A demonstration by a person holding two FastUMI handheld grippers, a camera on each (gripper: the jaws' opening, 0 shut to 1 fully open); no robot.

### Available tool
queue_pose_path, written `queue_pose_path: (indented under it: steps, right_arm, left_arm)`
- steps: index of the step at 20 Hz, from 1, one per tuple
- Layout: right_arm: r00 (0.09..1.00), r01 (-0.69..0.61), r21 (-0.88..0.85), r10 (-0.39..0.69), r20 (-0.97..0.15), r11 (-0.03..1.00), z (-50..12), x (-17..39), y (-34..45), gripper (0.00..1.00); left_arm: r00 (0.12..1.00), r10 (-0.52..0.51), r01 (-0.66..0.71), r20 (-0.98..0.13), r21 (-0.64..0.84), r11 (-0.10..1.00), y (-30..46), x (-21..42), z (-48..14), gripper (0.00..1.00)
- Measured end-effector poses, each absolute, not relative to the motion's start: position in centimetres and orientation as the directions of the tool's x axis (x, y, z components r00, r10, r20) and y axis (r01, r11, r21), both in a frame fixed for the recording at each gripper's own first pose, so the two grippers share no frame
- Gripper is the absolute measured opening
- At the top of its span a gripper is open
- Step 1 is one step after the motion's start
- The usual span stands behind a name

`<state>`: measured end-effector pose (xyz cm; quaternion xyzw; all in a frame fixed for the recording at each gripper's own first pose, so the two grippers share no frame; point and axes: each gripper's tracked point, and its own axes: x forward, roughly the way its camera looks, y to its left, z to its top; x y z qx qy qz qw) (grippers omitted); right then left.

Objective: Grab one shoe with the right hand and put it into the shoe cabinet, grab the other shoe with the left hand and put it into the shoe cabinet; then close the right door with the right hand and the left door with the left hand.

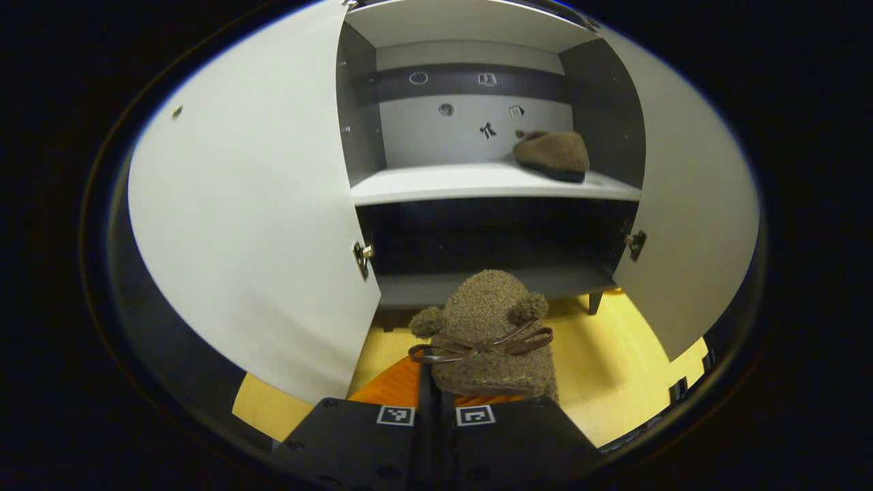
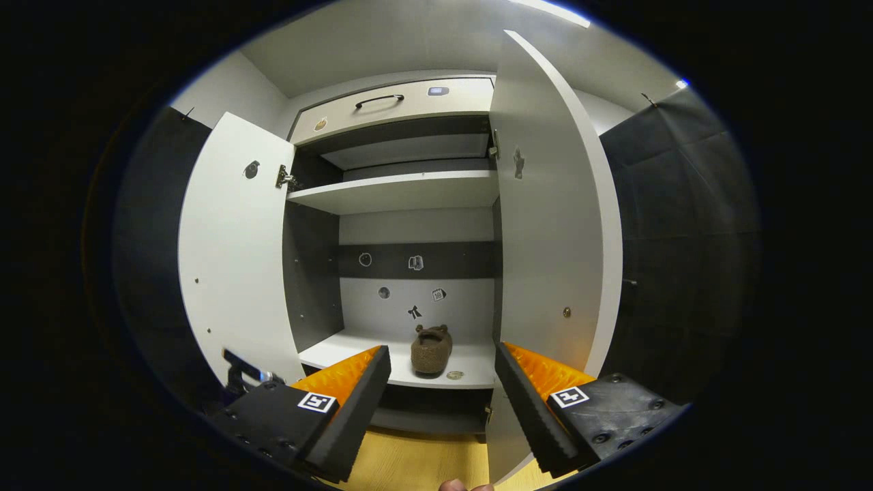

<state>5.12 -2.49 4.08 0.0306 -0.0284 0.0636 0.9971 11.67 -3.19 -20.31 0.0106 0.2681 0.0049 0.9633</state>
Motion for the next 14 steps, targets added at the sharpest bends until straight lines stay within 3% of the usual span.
queue_pose_path:
  steps: [8, 14]
  right_arm:
    - [0.990, -0.130, 0.036, 0.127, 0.058, 0.991, 3.0, 3.2, -3.8, 0.98]
    - [0.991, -0.128, 0.062, 0.126, 0.044, 0.990, 1.8, 1.9, -5.8, 0.98]
  left_arm:
    - [0.889, -0.038, -0.001, -0.457, -0.085, 0.996, -4.9, 20.2, -9.5, 0.08]
    - [0.900, 0.036, -0.059, -0.434, -0.038, 0.998, -3.1, 32.0, -6.1, 0.08]
